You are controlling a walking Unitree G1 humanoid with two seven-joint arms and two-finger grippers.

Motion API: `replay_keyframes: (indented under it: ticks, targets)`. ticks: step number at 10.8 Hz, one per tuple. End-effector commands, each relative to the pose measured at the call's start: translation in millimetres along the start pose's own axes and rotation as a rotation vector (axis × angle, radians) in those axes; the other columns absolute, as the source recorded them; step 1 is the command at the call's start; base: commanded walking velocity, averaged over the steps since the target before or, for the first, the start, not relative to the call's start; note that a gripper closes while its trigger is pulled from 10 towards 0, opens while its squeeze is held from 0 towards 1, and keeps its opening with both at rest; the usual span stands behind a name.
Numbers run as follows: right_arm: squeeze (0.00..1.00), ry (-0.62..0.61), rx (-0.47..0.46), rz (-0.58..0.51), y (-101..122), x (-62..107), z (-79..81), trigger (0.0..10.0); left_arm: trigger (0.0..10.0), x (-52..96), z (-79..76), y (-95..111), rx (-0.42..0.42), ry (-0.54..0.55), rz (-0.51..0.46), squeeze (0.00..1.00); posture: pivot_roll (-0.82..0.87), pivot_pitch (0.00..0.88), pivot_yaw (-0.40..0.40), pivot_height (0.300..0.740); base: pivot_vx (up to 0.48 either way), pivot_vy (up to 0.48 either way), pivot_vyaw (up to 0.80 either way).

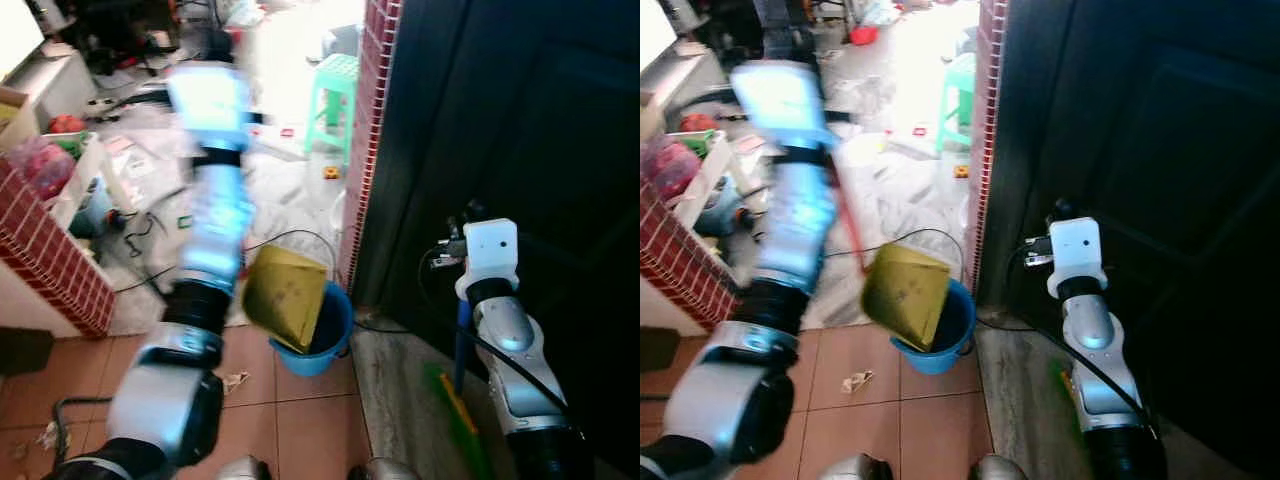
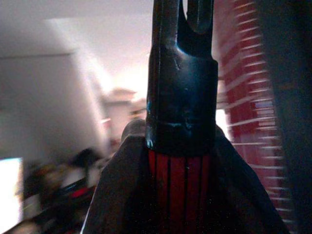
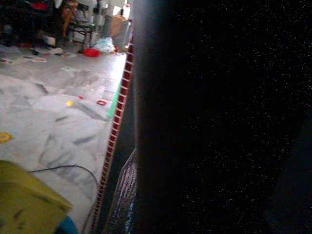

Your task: Sweep floor

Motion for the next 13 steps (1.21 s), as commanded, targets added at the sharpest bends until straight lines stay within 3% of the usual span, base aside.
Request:
replay_keyframes:
  ticks: [1,4,5,6,7,9,11,13]
  targets:
    - [0.00,0.019,0.004,-0.048,13,-2.8,4.5,10.0,10.0,-4.8,-15.1,35,0.006,-0.084,-0.155,0.00,-0.17,0.032,0.033,0.740,0.000,0.000,0.00]
    - [0.00,0.033,-0.017,-0.043,11,-9.5,10.3,10.0,10.0,21.0,-59.0,42,0.051,-0.311,-0.156,0.00,-0.11,0.024,0.020,0.740,0.000,0.000,0.00]
    - [0.00,0.036,-0.018,-0.043,11,-10.6,11.3,10.0,10.0,29.3,-66.0,44,0.068,-0.351,-0.160,0.00,-0.11,0.023,0.019,0.740,0.000,0.000,0.00]
    - [0.00,0.039,-0.019,-0.041,10,-11.9,12.8,10.0,10.0,46.5,-76.6,47,0.116,-0.436,-0.160,0.00,-0.09,0.017,0.016,0.740,0.000,0.000,0.00]
    - [0.00,0.040,-0.022,-0.043,10,-13.4,14.1,10.0,10.0,47.5,-72.3,43,0.149,-0.408,-0.126,0.00,-0.09,0.014,0.015,0.740,0.000,0.000,0.00]
    - [0.00,0.053,-0.028,-0.048,10,-15.8,17.2,10.0,10.0,10.9,-31.8,38,0.198,-0.230,-0.019,0.00,-0.08,0.009,0.002,0.740,0.000,0.000,0.00]
    - [0.00,0.059,-0.033,-0.048,9,-18.4,19.3,10.0,10.0,-40.1,25.5,72,0.168,-0.083,-0.131,0.00,-0.06,0.004,0.004,0.740,0.000,0.000,0.00]
    - [0.00,0.057,-0.036,-0.045,7,-18.0,20.9,10.0,10.0,-54.0,63.3,78,0.109,-0.009,-0.135,0.00,-0.05,0.006,0.005,0.740,0.000,0.000,0.00]
Point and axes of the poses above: a point about 5 cm out from each wrist's last joint towards the gripper, its own x axis pointing back from the gripper into the wrist, its own y axis along the axis of the wrist's last joint, z = x × y, the point moved 5 cm from there along -x, pointing out of the wrist towards the gripper, and after that the axes turned 9 degrees about -x, right-handed, at the moved point
